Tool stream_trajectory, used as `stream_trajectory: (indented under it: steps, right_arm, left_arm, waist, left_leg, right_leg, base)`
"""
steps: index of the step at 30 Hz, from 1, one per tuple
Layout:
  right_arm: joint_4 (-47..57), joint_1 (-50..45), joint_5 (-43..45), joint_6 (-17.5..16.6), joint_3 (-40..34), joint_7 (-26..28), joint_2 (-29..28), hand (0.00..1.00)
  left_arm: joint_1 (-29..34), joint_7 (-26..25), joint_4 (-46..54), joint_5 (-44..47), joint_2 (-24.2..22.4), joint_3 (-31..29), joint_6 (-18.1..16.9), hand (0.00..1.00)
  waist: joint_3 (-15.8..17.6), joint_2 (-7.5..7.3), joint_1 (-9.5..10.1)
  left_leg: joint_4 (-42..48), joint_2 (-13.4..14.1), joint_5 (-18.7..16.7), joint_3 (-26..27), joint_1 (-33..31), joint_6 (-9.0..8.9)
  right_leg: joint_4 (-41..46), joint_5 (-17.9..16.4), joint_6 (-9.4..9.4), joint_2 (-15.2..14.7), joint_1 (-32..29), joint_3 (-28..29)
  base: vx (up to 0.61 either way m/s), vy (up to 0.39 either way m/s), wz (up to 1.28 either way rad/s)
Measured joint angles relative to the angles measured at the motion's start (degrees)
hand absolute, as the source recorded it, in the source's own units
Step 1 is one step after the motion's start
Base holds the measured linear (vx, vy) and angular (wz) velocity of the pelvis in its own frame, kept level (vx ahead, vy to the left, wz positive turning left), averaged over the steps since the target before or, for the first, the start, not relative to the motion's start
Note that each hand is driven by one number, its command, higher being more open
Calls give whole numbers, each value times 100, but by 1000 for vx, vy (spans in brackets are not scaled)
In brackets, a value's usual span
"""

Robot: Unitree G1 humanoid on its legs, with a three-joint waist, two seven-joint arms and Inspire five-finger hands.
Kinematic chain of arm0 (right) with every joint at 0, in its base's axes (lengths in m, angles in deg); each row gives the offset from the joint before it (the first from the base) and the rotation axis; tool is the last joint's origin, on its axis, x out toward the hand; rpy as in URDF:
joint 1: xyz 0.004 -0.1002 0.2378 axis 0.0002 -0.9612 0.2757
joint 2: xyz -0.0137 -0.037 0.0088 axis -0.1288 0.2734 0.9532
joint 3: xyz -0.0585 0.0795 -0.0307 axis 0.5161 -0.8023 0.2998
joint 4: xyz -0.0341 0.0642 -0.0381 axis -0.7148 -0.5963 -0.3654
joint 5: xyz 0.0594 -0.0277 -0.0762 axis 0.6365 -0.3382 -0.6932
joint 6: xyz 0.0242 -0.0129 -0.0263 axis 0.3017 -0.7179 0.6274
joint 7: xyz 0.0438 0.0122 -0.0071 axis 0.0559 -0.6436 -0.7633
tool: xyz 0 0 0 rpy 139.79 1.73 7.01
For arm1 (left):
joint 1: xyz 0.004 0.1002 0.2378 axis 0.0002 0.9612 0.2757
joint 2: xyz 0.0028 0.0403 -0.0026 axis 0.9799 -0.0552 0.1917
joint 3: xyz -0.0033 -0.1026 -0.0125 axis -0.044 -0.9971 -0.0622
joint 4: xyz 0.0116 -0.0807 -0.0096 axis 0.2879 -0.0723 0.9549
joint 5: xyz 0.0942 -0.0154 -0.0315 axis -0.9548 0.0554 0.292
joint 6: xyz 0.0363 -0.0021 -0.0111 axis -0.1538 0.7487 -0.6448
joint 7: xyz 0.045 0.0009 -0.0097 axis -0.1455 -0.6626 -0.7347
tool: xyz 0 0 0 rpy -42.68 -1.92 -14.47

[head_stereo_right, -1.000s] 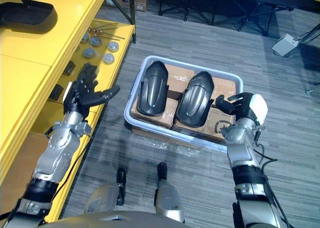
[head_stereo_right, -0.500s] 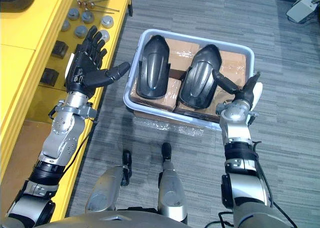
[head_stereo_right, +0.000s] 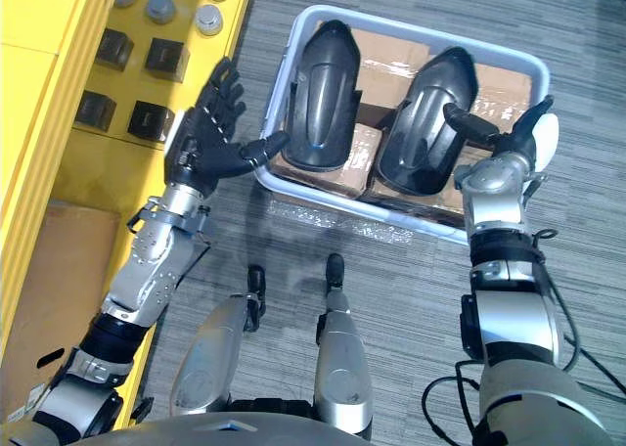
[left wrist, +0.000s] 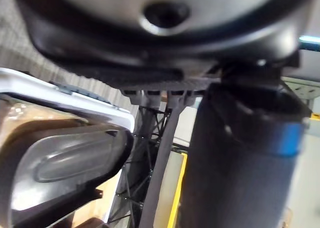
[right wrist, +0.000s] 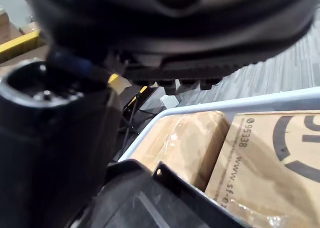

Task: Walk over and take three plastic housings, then place them on the shelf

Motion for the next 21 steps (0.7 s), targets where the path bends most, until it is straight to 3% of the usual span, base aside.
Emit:
stream_trajectory:
  steps: [10,18,19,21]
  right_arm:
    - [-1045,493,-177,486,397,469,459,100]
    - [-1389,581,-225,585,430,447,562,100]
    - [-1439,598,-225,579,430,411,590,0]
    - [-1475,605,-225,576,429,327,703,0]
  left_arm:
    - [474,11,-548,20,-204,362,8,100]
    - [629,-115,-760,93,-211,369,-21,100]
    - [629,-146,-782,236,-216,369,-23,100]
    - [621,-176,-781,279,-252,369,-27,100]
  waist:
    - [118,364,318]
    - [113,444,383]
    - [113,454,429]
    - [124,529,480]
  left_leg:
    - [256,8,14,-152,-361,12]
    - [239,6,76,-220,-427,18]
    - [230,3,89,-220,-443,14]
    - [233,-11,109,-255,-491,13]
  right_leg:
    - [265,-44,-53,8,-288,-172]
    - [300,-68,-79,-29,-337,-267]
    - [343,-88,-89,-36,-380,-271]
    - [360,-97,-87,-47,-409,-318]
  base:
    - [-55,22,6]
    - [-29,11,5]
    - [-41,12,1]
    - [-36,11,11]
